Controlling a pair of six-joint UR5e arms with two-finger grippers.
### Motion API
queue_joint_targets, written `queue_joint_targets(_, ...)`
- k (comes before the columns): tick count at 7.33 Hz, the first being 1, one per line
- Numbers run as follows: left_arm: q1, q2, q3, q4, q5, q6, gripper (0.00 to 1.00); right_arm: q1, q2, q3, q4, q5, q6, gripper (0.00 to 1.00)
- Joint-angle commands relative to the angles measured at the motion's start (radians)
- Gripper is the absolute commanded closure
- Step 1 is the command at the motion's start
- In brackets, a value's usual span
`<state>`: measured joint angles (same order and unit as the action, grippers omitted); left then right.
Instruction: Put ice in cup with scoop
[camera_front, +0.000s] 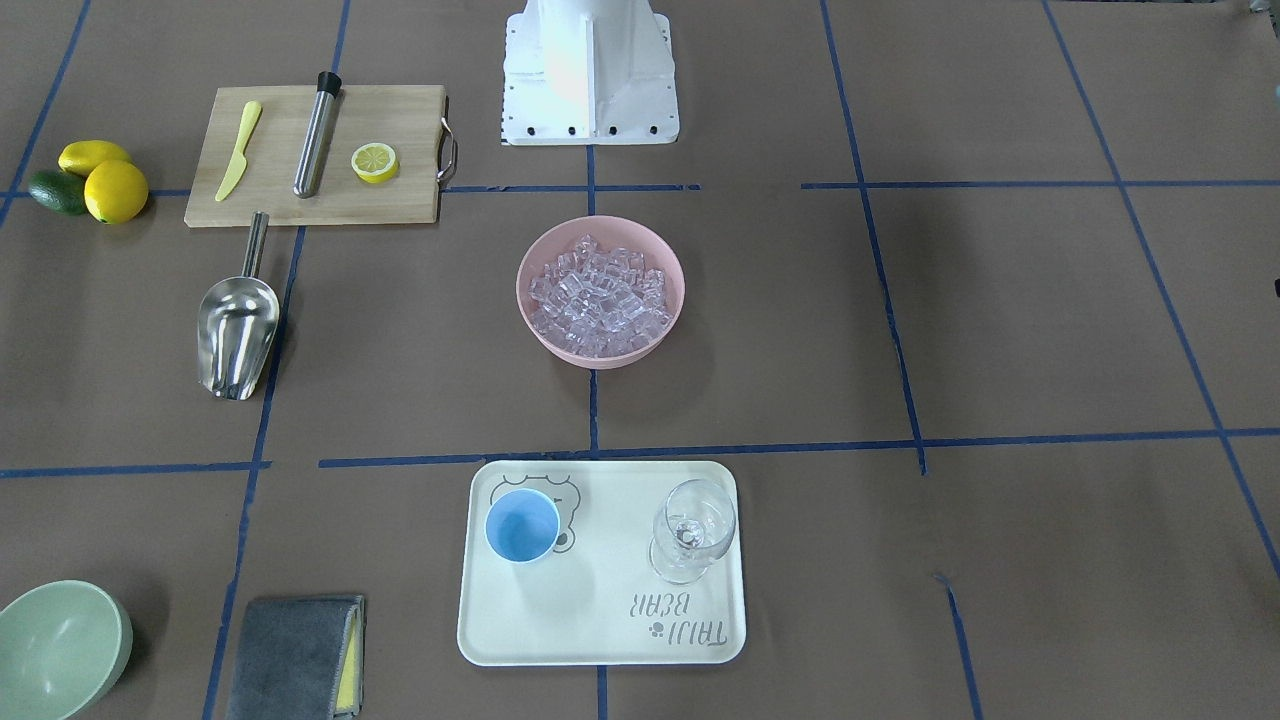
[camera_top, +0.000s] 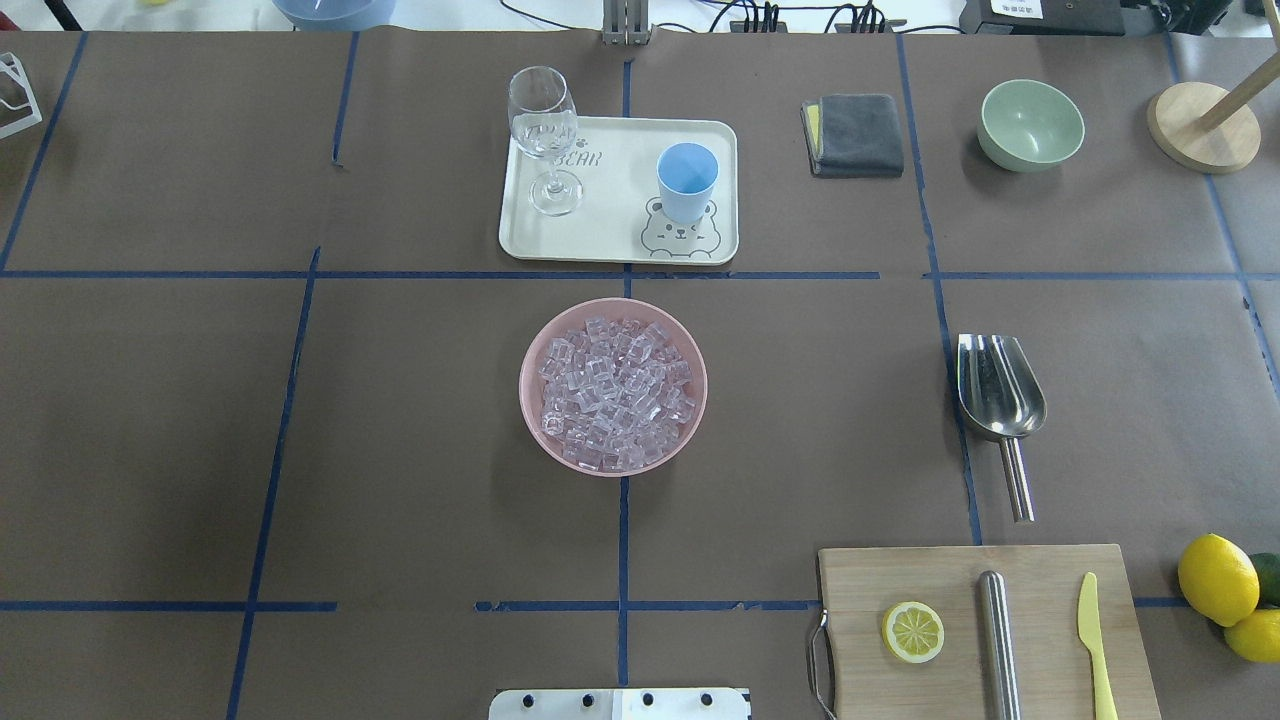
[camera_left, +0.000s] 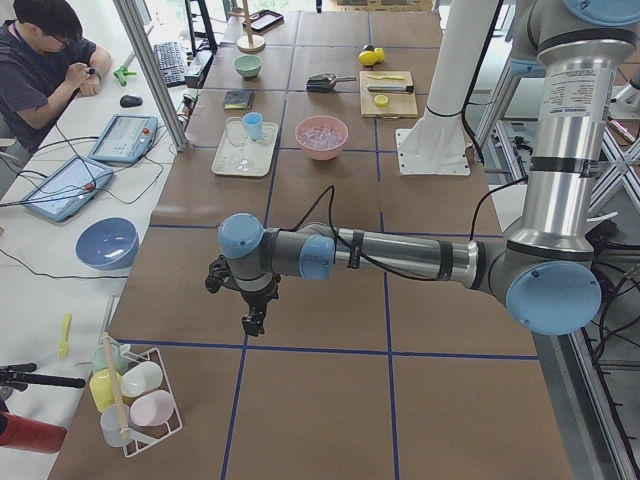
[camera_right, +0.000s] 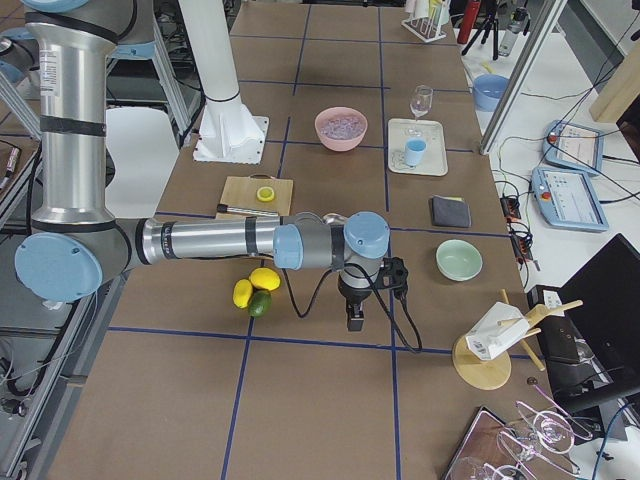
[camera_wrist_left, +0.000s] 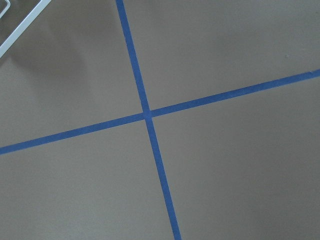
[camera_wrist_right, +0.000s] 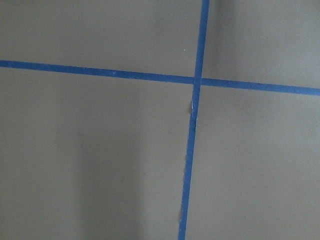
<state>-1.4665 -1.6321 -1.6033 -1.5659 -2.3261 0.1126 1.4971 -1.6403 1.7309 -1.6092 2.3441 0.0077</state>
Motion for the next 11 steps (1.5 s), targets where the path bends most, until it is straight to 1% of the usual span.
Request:
queue_joint_targets(1,0.002,0.001,-0.003,0.000,0.013,0.002,0.00,0.000,0.002,0.002,0.000,0.000,0.001,0.00)
queue_joint_targets(2,0.002,0.001,-0.006,0.000,0.025,0.002,0.00,0.000,0.002,0.002,0.000,0.000,0.002,0.00)
queue_joint_targets(7,0.003,-0.012,-0.018,-0.006,0.025,0.002,0.00,0.000,0.005,0.006,0.000,0.001,0.002,0.00)
queue_joint_targets(9,0.003,-0.012,-0.024,-0.077,0.027,0.001,0.00,0.000,0.005,0.006,0.000,0.001,0.002,0.00)
queue_joint_targets(11,0.040,-0.038,-0.021,-0.092,0.030,-0.004,0.00,0.000,0.007,0.006,0.000,0.001,0.002,0.00)
